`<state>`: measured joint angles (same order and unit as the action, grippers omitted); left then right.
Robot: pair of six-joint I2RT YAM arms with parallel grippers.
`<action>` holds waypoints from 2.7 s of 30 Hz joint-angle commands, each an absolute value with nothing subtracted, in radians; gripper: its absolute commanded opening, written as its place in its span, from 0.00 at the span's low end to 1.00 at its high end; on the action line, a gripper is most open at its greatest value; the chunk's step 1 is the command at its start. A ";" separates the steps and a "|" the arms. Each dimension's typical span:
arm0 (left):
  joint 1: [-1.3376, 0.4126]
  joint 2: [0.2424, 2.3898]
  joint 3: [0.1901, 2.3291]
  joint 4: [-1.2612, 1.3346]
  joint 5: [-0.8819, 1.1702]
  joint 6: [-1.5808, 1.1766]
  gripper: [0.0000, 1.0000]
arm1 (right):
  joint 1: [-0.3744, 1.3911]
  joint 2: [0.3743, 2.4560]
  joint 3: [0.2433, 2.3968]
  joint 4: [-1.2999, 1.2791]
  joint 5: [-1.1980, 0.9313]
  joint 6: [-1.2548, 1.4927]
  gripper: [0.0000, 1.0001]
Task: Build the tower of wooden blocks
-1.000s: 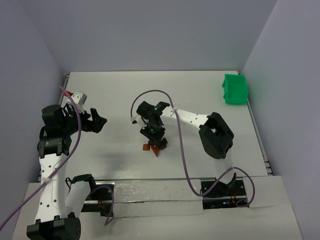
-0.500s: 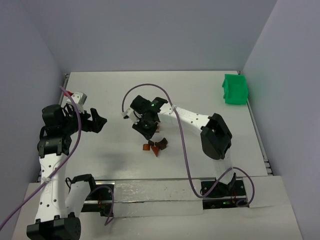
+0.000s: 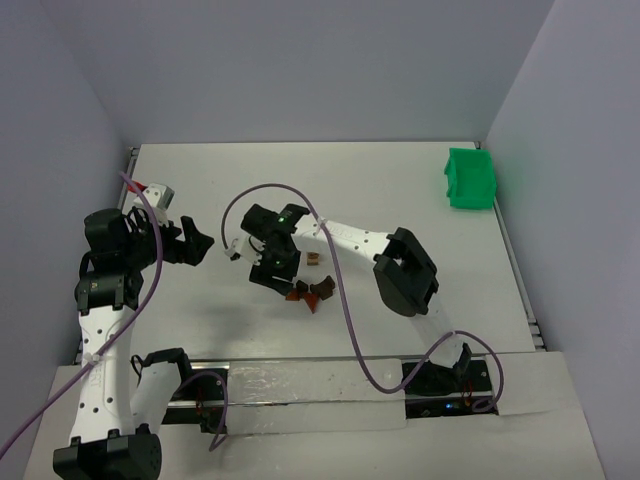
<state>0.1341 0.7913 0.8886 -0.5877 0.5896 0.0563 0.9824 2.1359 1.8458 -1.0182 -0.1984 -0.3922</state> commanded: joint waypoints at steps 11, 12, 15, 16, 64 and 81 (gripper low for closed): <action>0.143 0.797 0.902 -0.569 0.608 0.061 0.97 | 0.991 2.246 1.894 -1.026 -0.193 -0.534 0.64; 0.143 0.798 0.902 -0.569 0.609 0.060 0.97 | 0.991 2.249 1.892 -1.025 -0.193 -0.537 0.63; 0.143 0.797 0.900 -0.569 0.608 0.060 0.97 | 0.992 2.255 1.884 -1.017 -0.187 -0.540 0.63; 0.143 0.798 0.900 -0.569 0.608 0.060 0.97 | 0.992 2.258 1.882 -1.016 -0.186 -0.541 0.62; 0.150 0.770 0.902 -0.540 0.506 0.014 0.96 | 0.885 1.987 1.916 -1.093 -0.162 -0.017 0.00; 0.152 0.769 0.899 -0.529 0.466 0.009 0.96 | 0.686 2.144 2.099 -1.122 0.022 0.375 0.00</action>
